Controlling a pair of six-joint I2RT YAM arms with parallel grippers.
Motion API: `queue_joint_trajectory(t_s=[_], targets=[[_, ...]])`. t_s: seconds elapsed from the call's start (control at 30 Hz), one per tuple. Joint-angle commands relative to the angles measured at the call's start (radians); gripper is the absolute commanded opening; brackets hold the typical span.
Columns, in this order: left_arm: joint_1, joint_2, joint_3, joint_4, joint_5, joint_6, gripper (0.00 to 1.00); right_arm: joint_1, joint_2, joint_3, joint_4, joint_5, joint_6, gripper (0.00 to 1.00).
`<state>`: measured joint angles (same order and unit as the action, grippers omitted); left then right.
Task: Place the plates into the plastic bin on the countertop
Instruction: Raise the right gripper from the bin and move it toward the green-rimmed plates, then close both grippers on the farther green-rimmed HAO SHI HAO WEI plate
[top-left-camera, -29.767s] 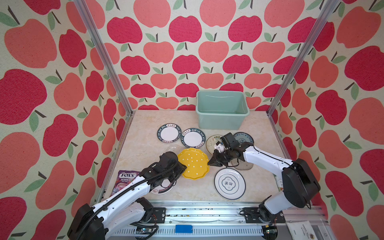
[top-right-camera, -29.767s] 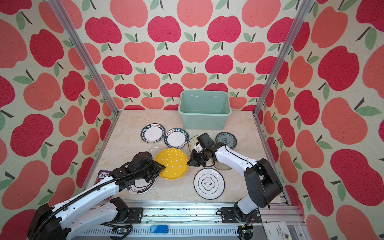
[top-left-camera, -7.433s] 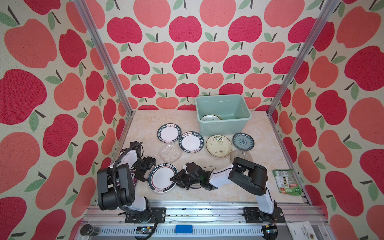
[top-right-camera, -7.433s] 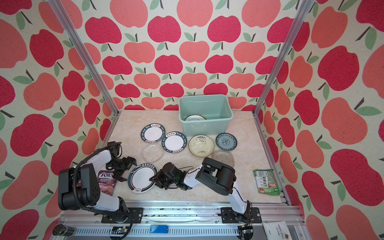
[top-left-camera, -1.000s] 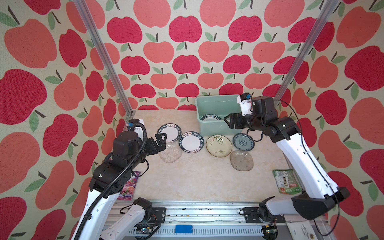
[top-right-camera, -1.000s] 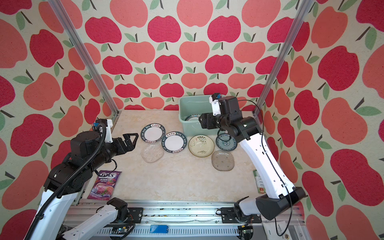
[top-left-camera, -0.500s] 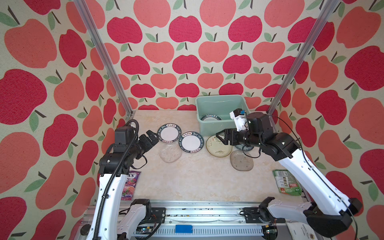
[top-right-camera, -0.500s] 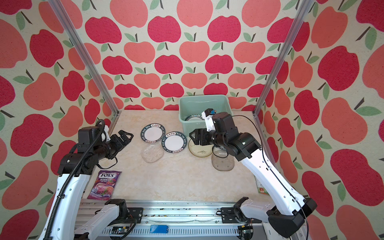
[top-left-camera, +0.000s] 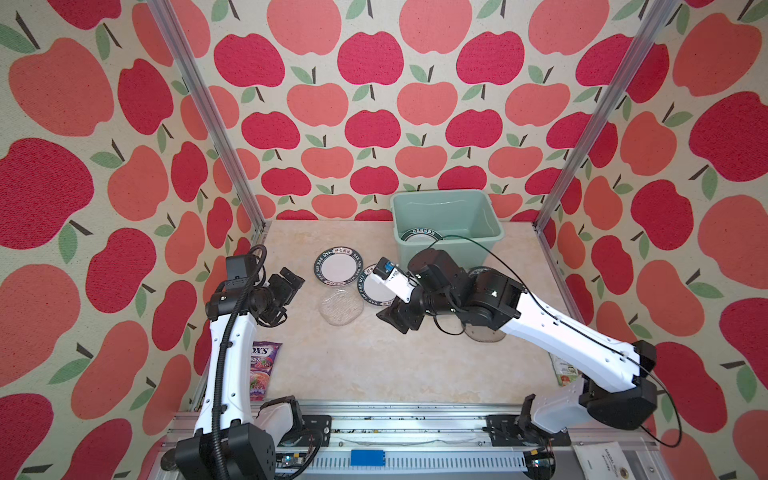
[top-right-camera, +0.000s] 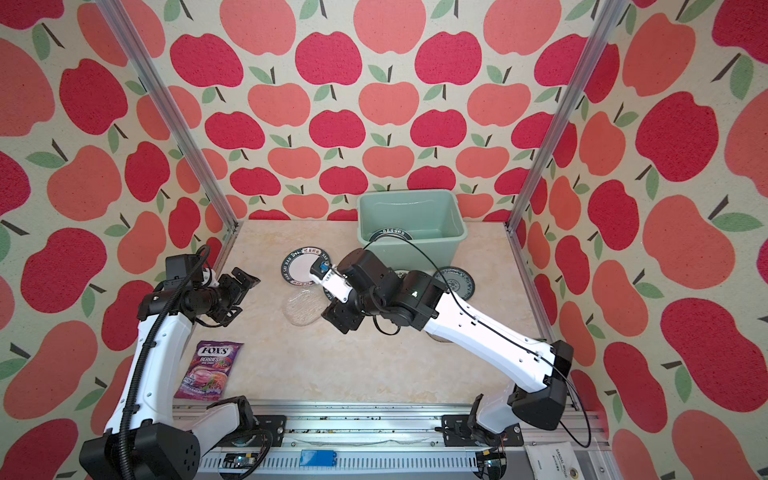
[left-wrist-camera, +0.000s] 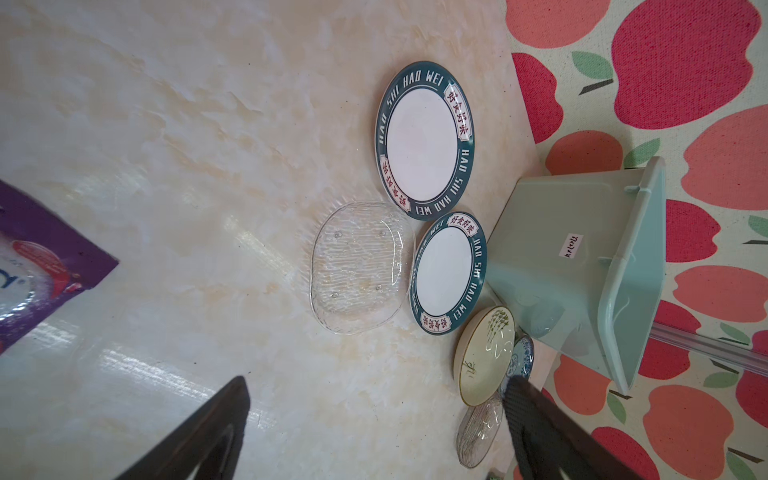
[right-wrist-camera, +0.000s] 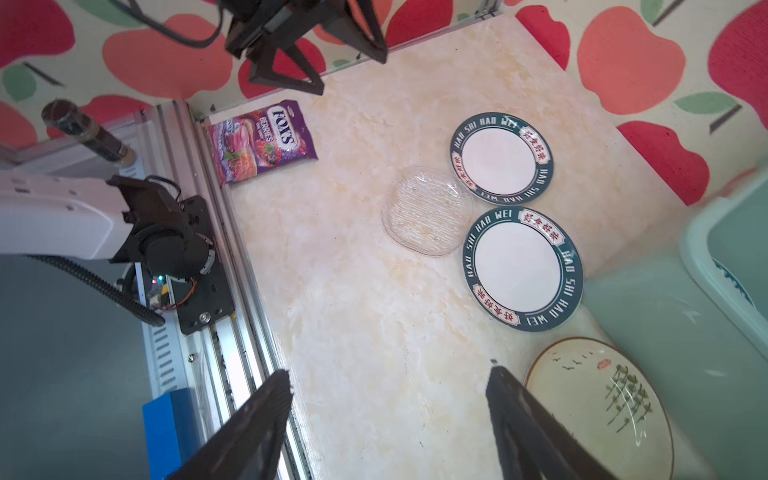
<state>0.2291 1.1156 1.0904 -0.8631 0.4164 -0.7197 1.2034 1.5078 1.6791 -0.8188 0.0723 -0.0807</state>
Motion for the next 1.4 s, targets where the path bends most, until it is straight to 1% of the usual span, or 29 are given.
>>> queue_joint_trajectory(t_s=[0.0, 0.03, 0.1, 0.17, 0.23, 0.4, 0.5, 0.63, 0.83, 1.07, 1.2, 1.37], targets=[[0.008, 0.042, -0.02, 0.048, 0.006, 0.066, 0.98, 0.095, 0.056, 0.047, -0.028, 0.142, -0.339, 0.78], [0.009, 0.058, -0.023, 0.063, 0.013, 0.077, 0.97, 0.116, 0.074, 0.053, -0.021, 0.184, -0.397, 0.78], [0.012, 0.09, -0.018, 0.085, 0.024, 0.089, 0.96, 0.144, 0.101, 0.055, 0.012, 0.249, -0.456, 0.78], [0.013, 0.13, -0.007, 0.116, 0.036, 0.111, 0.94, 0.155, 0.116, 0.057, 0.035, 0.26, -0.476, 0.78], [0.015, 0.18, 0.006, 0.144, 0.047, 0.123, 0.92, 0.158, 0.126, 0.057, 0.041, 0.254, -0.471, 0.79], [0.016, 0.302, 0.032, 0.233, 0.1, 0.139, 0.83, 0.157, 0.168, 0.07, 0.009, 0.208, -0.413, 0.79], [0.011, 0.364, 0.028, 0.302, 0.105, 0.148, 0.81, 0.158, 0.197, 0.081, 0.003, 0.18, -0.362, 0.79], [0.0, 0.458, 0.034, 0.352, 0.082, 0.18, 0.81, 0.154, 0.225, 0.079, 0.024, 0.156, -0.31, 0.8], [-0.013, 0.583, 0.046, 0.43, 0.097, 0.219, 0.74, 0.124, 0.251, 0.074, 0.04, 0.093, -0.243, 0.8], [-0.023, 0.645, 0.015, 0.589, 0.124, 0.208, 0.7, 0.084, 0.235, 0.025, 0.09, 0.051, -0.155, 0.78], [-0.023, 0.704, 0.026, 0.663, 0.16, 0.174, 0.64, 0.073, 0.216, -0.015, 0.108, 0.039, -0.131, 0.78], [-0.028, 0.77, 0.04, 0.731, 0.175, 0.141, 0.59, 0.06, 0.197, -0.044, 0.117, 0.044, -0.108, 0.78]])
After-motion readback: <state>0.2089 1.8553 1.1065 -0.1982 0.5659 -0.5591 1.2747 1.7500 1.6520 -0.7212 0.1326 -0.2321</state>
